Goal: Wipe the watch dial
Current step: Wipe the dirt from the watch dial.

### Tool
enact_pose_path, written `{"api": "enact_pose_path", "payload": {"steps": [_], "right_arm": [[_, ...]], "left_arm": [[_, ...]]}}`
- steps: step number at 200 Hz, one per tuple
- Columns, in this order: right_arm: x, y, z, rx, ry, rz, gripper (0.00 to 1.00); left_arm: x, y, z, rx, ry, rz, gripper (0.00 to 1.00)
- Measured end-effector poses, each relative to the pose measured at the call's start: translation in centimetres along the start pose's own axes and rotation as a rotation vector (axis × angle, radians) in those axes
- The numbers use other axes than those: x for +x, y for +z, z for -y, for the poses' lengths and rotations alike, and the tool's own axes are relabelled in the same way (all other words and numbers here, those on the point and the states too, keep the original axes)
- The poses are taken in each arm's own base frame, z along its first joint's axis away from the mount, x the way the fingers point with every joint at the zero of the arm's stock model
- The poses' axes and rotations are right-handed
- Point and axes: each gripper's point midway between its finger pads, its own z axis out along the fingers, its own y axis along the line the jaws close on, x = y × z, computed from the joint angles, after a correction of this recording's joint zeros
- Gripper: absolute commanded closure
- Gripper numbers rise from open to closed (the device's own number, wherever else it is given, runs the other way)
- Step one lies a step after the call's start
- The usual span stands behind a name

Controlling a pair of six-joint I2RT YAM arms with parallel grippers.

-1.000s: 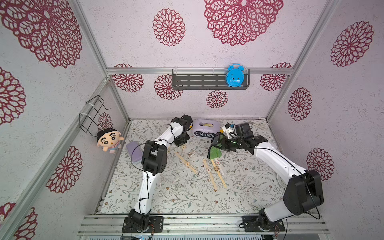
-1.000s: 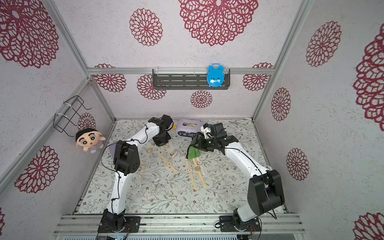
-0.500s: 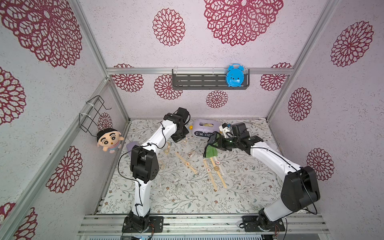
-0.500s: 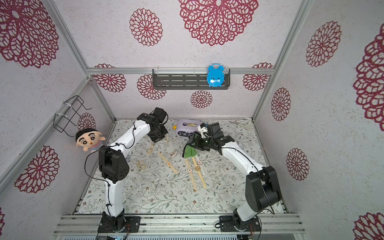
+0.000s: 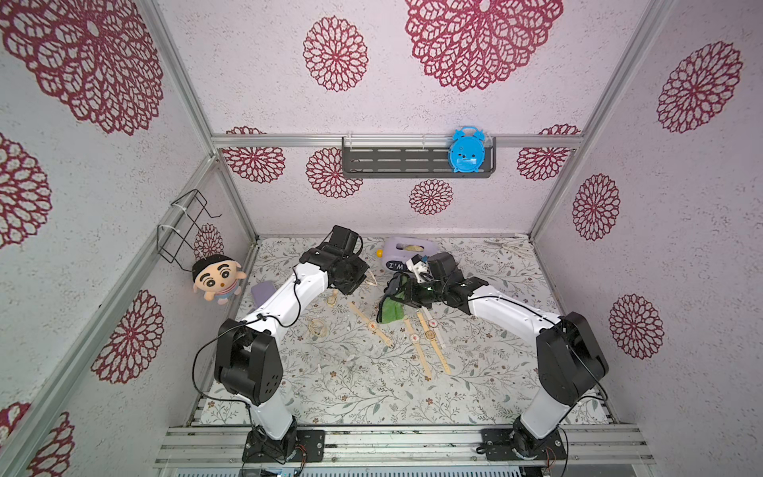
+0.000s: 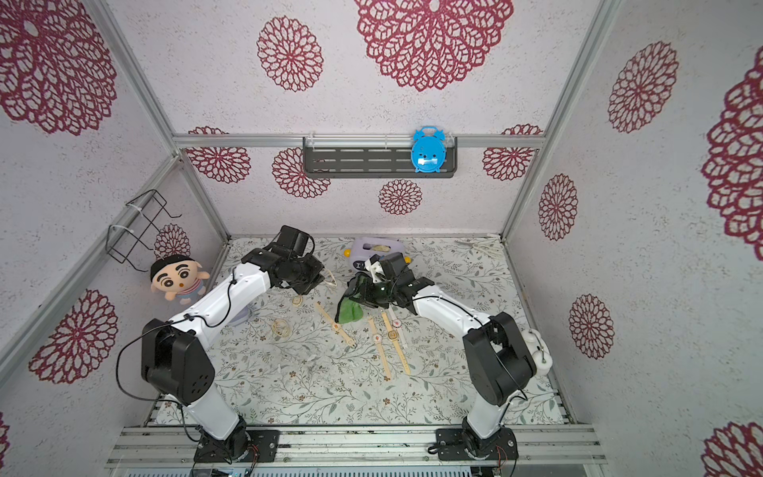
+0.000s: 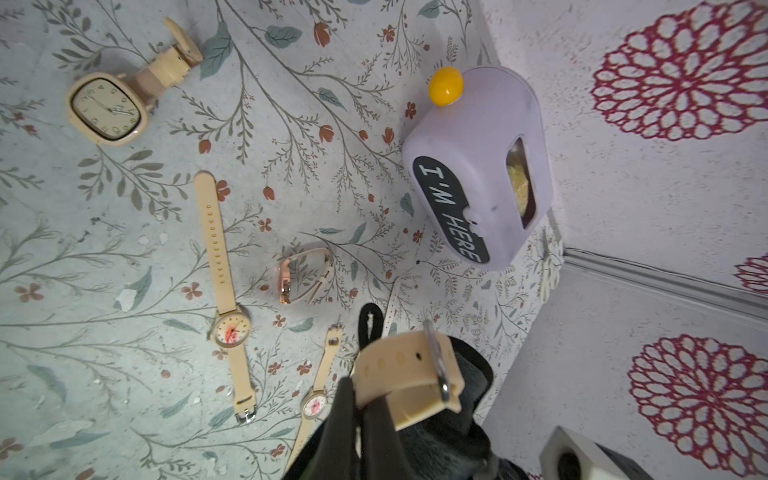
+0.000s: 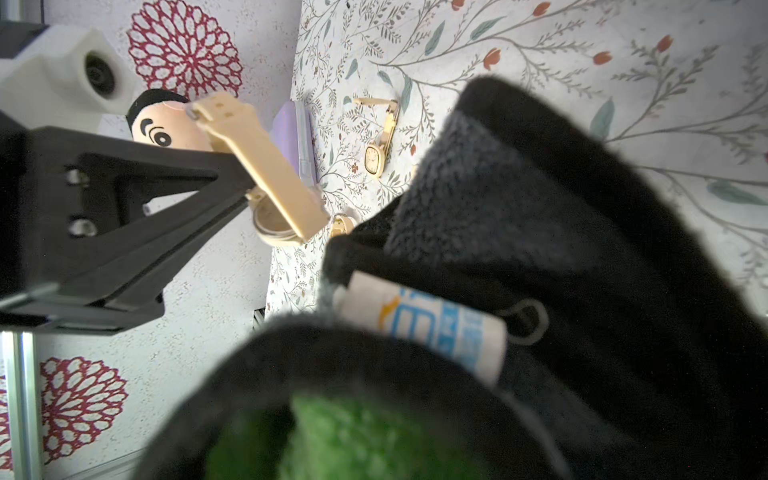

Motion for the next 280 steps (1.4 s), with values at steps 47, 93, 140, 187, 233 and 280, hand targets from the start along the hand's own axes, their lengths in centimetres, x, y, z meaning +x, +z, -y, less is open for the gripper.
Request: {"api": "enact_pose_path", "payload": {"steps": [47, 93, 140, 187, 233, 280], "right_arm": [[0.1, 1.8, -0.8, -0.026, 0.021, -0.008, 1.0], [-1.8, 2.4, -2.3, -0.063, 0.031, 0.028, 1.0], [-3.0, 2.2, -3.5, -0.088, 0.031, 0.047, 1.0], [-4.8, 2.0, -2.6, -0.076, 0.047, 0.074, 1.0], [-7.7, -0.1, -0.6, -0.047, 0.061, 0.133, 1.0], [-5.4, -1.2, 1.2, -0.002, 0.07, 0.104, 1.0]], "left_arm": [[1.4, 1.1, -1.3, 0.018, -0.047, -0.049, 1.0], [2.9, 1.0, -2.7, 0.008, -0.043, -0.072, 1.0], [4.4, 1.3, -3.7, 0.001, -0.025, -0.101, 1.0], [5.5, 2.0, -5.2, -0.033, -0.02, -0.128, 1.0], [6.3, 2.3, -6.1, -0.054, -0.015, -0.151, 1.0], [6.1, 2.3, -5.9, -0.045, -0.032, -0.151, 1.0]]}}
